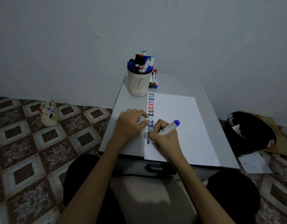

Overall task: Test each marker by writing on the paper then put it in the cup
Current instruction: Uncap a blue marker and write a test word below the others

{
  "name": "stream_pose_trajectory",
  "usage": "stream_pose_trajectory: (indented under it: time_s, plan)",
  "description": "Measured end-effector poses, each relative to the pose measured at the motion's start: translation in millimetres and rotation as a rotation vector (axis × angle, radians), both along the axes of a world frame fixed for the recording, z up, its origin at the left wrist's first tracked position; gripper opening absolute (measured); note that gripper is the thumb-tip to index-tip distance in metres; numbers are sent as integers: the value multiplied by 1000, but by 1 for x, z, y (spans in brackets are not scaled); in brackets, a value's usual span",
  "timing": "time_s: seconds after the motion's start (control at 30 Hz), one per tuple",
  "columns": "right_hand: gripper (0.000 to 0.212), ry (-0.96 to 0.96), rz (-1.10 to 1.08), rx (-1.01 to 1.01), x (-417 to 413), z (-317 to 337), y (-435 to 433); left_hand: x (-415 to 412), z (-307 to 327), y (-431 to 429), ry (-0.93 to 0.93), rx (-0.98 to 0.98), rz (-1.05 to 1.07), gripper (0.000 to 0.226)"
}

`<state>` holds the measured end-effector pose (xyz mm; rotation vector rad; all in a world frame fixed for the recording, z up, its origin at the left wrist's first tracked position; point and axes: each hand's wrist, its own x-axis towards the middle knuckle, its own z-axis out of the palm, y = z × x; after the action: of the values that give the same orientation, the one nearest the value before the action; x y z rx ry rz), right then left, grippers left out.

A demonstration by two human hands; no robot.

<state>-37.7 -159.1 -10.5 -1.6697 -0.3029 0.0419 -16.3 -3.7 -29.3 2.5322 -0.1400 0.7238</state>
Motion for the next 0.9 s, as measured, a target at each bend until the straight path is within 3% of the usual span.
stream_pose_trajectory:
  time_s: [0.1,0.2,0.37,0.53,0.73,0.9]
  plan:
    - [32,-7,-24,32,0,1,-1,0,0,0,-6,4,0,32]
    - [23,-21,-16,9,-2,0,2,0,1,0,-13,6,-2,34]
    - [33,-28,-15,8,-1,-3,0,0,0,0,-16,5,4,33]
    - [25,-16,-4,5,-1,-1,0,0,1,0,1,-4,-4,35]
    - [38,-36,-35,22,0,-2,-2,0,2,0,-8,-9,-5,34]
    - [32,-19,-27,9,-1,-2,-2,1,1,0,1,-14,-9,34]
